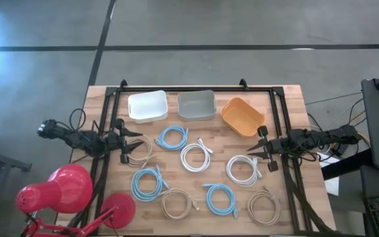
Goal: Pick & Place USB Port
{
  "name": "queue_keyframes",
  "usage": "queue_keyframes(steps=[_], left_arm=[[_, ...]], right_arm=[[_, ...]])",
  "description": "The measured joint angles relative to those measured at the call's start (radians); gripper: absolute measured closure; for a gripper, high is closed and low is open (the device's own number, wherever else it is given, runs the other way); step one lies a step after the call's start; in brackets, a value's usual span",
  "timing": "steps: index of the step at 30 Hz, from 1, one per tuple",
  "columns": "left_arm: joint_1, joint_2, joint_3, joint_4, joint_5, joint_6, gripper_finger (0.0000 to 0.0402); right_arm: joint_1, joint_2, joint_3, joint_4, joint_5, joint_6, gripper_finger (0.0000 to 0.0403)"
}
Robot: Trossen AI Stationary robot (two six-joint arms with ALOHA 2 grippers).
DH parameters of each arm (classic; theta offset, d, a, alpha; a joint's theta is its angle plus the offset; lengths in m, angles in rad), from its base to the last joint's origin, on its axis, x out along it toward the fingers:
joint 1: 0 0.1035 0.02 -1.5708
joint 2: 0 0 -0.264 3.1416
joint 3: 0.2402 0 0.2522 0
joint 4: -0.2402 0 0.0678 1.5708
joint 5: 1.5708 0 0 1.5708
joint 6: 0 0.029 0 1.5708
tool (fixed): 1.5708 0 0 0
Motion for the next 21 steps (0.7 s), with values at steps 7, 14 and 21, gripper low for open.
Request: queue_keyframes(steps=[7, 14, 21], left_arm=[[0.000, 0.000, 0.000, 0.005, 0.000, 0.000, 0.0225], [0.001, 0.000, 0.000, 0.022, 0.000, -0.028, 0.0225], [0.001, 0.000, 0.000, 0.029, 0.000, -0.053, 0.0225]], right_arm=[[0.000, 0.000, 0.000, 0.051, -0.002, 0.043, 0.0344], [0.000, 0.000, 0.000, 0.190, -0.001, 0.129, 0.0344], [0.000, 0.000, 0.000, 0.297, 0.051, -0.068, 0.0344]])
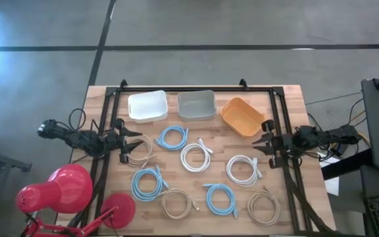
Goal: Pick & Place USB Port
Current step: Put the top blue cable into the white bin
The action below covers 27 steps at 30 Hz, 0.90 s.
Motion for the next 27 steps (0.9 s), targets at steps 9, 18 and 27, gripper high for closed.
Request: queue_keyframes(steps=[9, 18, 27], left_arm=[[0.000, 0.000, 0.000, -0.006, 0.011, -0.134, 0.0225], [0.001, 0.002, 0.000, 0.102, -0.024, -0.093, 0.0225], [0.003, 0.088, 0.069, 0.152, -0.089, -0.023, 0.0225]], right_arm=[[0.000, 0.000, 0.000, 0.149, 0.312, -0.262, 0.0344], [0.000, 0.000, 0.000, 0.160, 0.375, -0.166, 0.0344], [-0.030, 0.076, 0.005, 0.197, 0.377, -0.060, 0.0320]])
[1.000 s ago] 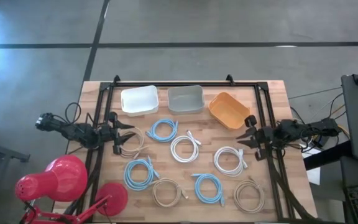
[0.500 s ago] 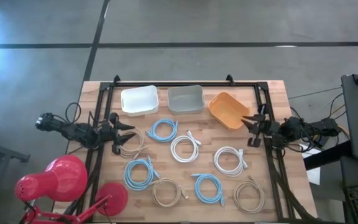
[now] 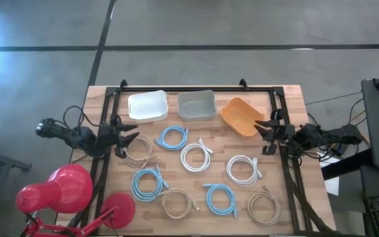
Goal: Pick & Place USB Port
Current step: Put the top blue cable into the white bin
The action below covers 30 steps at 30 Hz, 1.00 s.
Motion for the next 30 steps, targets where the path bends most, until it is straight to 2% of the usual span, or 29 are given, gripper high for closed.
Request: queue_keyframes(steps=[7, 11, 13, 15, 19, 21, 26, 30], left_arm=[[0.013, 0.162, 0.097, -0.004, -0.034, -0.009, 0.0225], [0.039, 0.268, 0.177, -0.043, -0.044, -0.034, 0.0225], [0.057, 0.319, 0.227, -0.104, -0.044, -0.082, 0.0225], [0.081, 0.375, 0.286, -0.192, -0.044, -0.144, 0.0225], [0.139, 0.487, 0.405, -0.403, -0.025, -0.261, 0.0225], [0.167, 0.544, 0.448, -0.468, -0.005, -0.282, 0.0225], [0.228, 0.691, 0.496, -0.456, 0.156, -0.253, 0.0225], [0.258, 0.822, 0.503, -0.403, 0.237, -0.223, 0.0225]], right_arm=[[-0.053, 0.180, 0.100, -0.001, 0.012, 0.061, 0.0256], [-0.096, 0.305, 0.173, -0.003, 0.111, 0.135, 0.0237], [-0.126, 0.363, 0.211, -0.052, 0.128, 0.178, 0.0234], [-0.156, 0.416, 0.256, -0.142, 0.095, 0.218, 0.0234], [-0.213, 0.532, 0.353, -0.323, -0.040, 0.312, 0.0236], [-0.234, 0.589, 0.399, -0.365, -0.061, 0.332, 0.0236], [-0.280, 0.704, 0.486, -0.429, -0.085, 0.291, 0.0237], [-0.340, 0.776, 0.523, -0.446, -0.224, 0.262, 0.0239]])
